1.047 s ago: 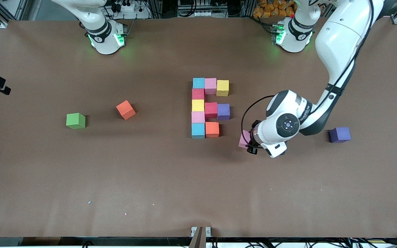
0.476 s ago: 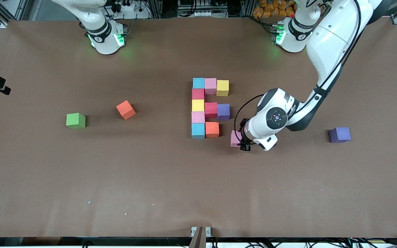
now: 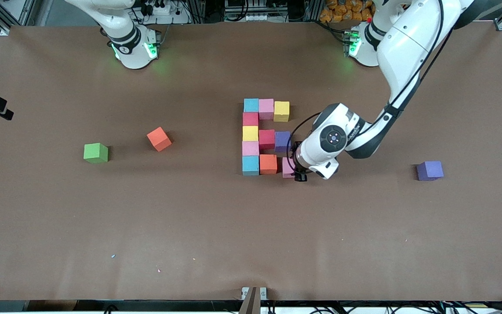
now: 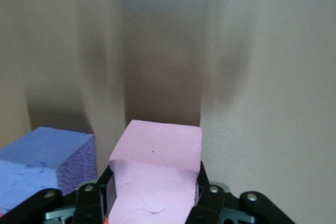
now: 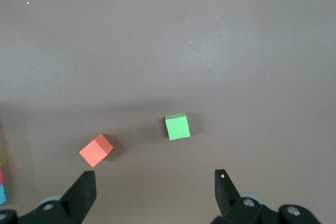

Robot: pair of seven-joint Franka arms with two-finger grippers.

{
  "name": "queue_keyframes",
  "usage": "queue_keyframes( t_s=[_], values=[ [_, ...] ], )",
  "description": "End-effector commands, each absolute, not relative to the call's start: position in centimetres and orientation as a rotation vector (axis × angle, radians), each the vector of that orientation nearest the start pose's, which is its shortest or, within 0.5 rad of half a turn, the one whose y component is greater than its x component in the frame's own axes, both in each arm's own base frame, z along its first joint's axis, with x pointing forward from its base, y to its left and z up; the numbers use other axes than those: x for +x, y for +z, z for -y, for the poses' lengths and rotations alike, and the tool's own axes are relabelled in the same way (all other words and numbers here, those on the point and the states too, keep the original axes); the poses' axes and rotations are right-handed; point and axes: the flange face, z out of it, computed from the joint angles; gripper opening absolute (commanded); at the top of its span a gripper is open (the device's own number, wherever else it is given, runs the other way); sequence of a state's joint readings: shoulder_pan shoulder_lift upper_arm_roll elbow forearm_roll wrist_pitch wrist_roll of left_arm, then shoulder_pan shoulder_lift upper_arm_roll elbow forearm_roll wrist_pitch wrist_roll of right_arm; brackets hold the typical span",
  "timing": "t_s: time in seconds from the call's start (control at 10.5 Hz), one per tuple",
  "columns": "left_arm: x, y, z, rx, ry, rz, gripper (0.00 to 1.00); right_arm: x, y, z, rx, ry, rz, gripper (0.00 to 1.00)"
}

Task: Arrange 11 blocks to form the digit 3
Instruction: 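Lower the lavender cube beside the orange cube and open the left gripper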

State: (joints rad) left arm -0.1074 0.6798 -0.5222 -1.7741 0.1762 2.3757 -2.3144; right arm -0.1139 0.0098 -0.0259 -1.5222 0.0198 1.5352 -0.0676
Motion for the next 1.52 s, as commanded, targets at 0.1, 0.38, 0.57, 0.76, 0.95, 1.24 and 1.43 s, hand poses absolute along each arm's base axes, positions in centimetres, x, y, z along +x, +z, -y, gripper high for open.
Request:
queue_keyframes(
  t_s=[0.1,0.38,0.57,0.76,0.95,1.24,1.43],
  values=[
    [54.3,22.4,36.7,2.077,-0.278,-2.271,0.00,54.8,64.4,7.9,-3.105,-0.009,-0.107,1.00],
    [54.6,22.3,36.9,2.056,-0.279,-2.255,0.00,54.7,64.5,7.9,-3.107,-0.011,-0.107,1.00],
    [54.3,21.7,37.2,2.068,-0.288,-2.254,0.00,54.8,64.4,7.9,-3.107,-0.008,-0.107,1.00],
    [54.3,21.6,37.4,2.068,-0.290,-2.242,0.00,54.8,64.4,7.9,-3.107,-0.008,-0.107,1.00],
    [54.2,21.4,37.8,2.070,-0.293,-2.230,0.00,54.8,64.4,7.9,-3.107,-0.011,-0.107,1.00],
    [54.0,20.9,37.9,2.074,-0.299,-2.228,0.07,54.7,64.4,7.9,-3.107,-0.008,-0.107,1.00],
    [54.1,20.9,37.8,2.069,-0.299,-2.231,0.09,54.8,64.5,7.9,-3.107,-0.013,-0.107,1.00]
  ],
)
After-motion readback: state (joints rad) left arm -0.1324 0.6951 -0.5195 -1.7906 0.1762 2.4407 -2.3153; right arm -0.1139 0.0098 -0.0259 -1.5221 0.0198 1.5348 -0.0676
